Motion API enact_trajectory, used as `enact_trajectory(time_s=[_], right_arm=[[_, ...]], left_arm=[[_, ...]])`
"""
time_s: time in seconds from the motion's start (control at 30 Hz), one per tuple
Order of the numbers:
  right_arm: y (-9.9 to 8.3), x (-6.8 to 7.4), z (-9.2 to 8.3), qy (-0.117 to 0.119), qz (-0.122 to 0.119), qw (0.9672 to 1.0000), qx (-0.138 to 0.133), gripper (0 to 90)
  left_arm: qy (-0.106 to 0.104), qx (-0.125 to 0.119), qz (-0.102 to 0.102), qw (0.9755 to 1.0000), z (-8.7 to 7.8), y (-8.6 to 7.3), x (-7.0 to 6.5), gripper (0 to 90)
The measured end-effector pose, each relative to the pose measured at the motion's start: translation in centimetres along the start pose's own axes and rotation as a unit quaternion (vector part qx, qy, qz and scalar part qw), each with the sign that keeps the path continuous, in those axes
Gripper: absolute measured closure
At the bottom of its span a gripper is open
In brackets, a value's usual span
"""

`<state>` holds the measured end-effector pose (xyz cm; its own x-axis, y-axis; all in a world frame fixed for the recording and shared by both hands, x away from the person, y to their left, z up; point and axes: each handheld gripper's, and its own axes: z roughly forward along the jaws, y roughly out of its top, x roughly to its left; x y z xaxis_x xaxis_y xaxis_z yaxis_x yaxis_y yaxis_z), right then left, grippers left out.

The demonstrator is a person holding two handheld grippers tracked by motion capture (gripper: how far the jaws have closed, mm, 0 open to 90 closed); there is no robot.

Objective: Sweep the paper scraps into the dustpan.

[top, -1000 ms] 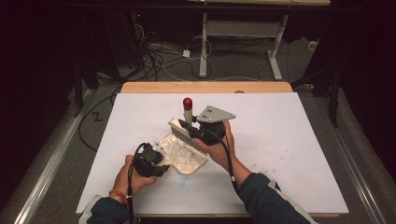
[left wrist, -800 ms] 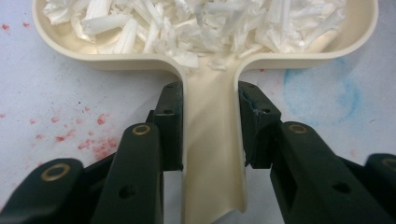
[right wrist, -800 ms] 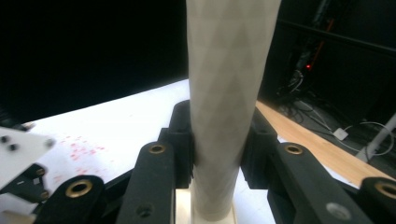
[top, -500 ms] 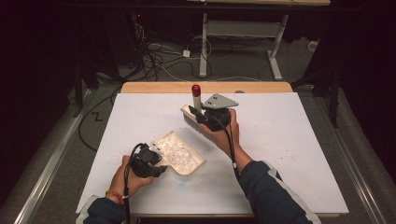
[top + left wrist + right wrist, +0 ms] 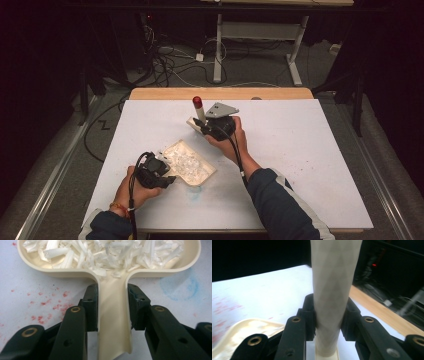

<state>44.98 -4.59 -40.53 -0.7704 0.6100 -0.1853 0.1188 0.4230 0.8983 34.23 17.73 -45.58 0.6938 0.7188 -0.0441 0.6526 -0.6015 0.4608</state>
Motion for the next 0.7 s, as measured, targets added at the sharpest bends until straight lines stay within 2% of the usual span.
enact_trajectory(time_s=[0.1, 0.2, 0.37, 0.5, 0.53, 0.6, 0.7], right_arm=[[0.1, 1.4, -0.3, 0.033, -0.026, 0.9991, 0.003, 70.4], [0.0, 2.7, -1.0, 0.064, -0.054, 0.9964, 0.011, 70.2], [-0.3, 4.0, -2.6, 0.1, -0.069, 0.9925, 0.003, 70.3], [0.0, 4.6, -4.2, 0.131, -0.062, 0.9893, -0.016, 70.4], [0.2, 4.6, -4.7, 0.135, -0.061, 0.9888, -0.017, 70.4], [0.6, 4.6, -5.5, 0.12, -0.07, 0.9899, -0.024, 70.5], [1.0, 3.8, -6.9, 0.109, -0.056, 0.9918, -0.034, 70.4]], left_arm=[[0.002, 0.004, 0.002, 1.0, 0.2, 0.0, 0.0, 63.5], [0.007, 0.009, 0.008, 0.9999, 0.2, 0.1, -0.1, 63.5], [0.009, 0.013, 0.013, 0.9998, 0.1, 0.1, -0.3, 63.4], [0.009, 0.014, 0.015, 0.9997, 0.1, 0.0, -0.3, 63.4], [0.008, 0.013, 0.015, 0.9998, 0.2, 0.0, -0.3, 63.5], [0.009, 0.014, 0.017, 0.9997, 0.2, -0.1, -0.3, 63.4], [0.008, 0.018, 0.02, 0.9996, 0.2, -0.2, -0.3, 63.5]])
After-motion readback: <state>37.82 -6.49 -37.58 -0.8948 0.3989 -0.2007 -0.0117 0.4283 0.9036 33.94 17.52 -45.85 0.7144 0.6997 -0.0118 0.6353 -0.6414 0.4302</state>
